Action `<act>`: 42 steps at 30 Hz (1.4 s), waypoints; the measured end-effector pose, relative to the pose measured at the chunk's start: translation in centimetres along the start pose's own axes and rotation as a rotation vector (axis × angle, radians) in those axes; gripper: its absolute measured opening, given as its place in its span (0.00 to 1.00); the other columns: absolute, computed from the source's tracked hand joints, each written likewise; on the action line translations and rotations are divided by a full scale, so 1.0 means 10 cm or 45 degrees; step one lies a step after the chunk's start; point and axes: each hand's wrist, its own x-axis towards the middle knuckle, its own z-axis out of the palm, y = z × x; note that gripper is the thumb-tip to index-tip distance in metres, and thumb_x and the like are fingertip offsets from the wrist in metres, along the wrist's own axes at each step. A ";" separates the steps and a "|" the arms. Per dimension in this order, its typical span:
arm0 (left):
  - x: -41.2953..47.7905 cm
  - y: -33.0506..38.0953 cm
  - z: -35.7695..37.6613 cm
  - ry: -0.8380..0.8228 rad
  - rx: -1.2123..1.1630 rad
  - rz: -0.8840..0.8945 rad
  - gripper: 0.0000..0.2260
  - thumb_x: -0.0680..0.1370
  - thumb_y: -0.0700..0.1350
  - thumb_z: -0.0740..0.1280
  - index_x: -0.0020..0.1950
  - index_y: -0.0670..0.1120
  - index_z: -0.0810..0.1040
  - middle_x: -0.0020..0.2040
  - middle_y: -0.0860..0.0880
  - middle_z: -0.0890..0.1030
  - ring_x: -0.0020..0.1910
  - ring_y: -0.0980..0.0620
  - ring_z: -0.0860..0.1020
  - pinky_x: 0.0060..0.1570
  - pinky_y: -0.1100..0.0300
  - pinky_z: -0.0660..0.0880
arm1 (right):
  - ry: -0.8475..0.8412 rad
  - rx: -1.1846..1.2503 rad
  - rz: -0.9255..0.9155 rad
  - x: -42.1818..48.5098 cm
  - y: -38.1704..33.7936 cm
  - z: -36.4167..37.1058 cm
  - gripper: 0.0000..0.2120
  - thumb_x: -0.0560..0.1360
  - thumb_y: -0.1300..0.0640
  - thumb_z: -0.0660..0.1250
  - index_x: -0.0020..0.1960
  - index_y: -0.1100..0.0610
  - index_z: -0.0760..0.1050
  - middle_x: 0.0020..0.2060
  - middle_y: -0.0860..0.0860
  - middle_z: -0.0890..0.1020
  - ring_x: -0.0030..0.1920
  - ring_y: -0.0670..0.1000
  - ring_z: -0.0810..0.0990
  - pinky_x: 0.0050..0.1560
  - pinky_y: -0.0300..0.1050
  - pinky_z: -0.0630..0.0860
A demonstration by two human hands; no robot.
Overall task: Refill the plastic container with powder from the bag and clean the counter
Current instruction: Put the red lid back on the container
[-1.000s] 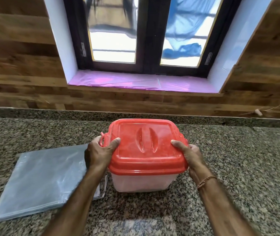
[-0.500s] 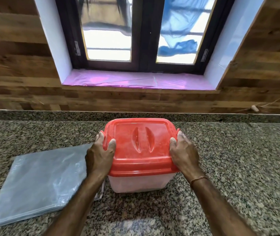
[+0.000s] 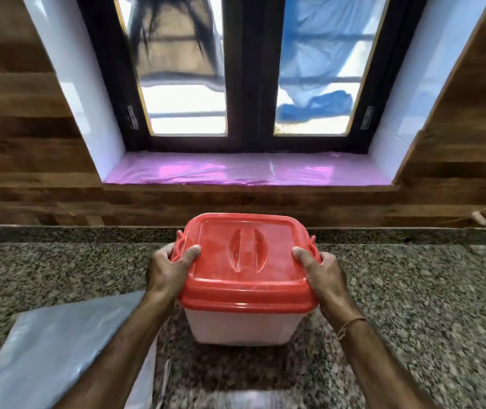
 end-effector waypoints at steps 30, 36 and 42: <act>0.68 -0.46 0.06 -0.139 0.218 -0.100 0.49 0.71 0.77 0.59 0.82 0.46 0.58 0.75 0.41 0.72 0.71 0.43 0.73 0.71 0.43 0.71 | 0.401 0.531 0.110 0.51 0.22 0.77 0.39 0.77 0.26 0.50 0.71 0.56 0.71 0.63 0.54 0.79 0.60 0.55 0.78 0.63 0.57 0.76; 0.33 -1.58 -1.16 -0.098 0.672 -0.235 0.42 0.75 0.68 0.68 0.81 0.47 0.61 0.78 0.42 0.69 0.75 0.41 0.68 0.72 0.46 0.68 | -0.211 0.189 0.062 -0.87 0.78 1.89 0.21 0.78 0.33 0.60 0.58 0.49 0.74 0.50 0.46 0.79 0.51 0.51 0.79 0.56 0.53 0.77; 0.20 -2.66 -2.58 -0.038 1.021 -0.563 0.49 0.72 0.72 0.68 0.84 0.52 0.49 0.83 0.40 0.53 0.81 0.37 0.52 0.77 0.41 0.55 | -0.596 -0.571 -0.038 -1.56 1.13 2.96 0.28 0.71 0.38 0.72 0.59 0.59 0.73 0.54 0.58 0.81 0.55 0.59 0.79 0.55 0.54 0.77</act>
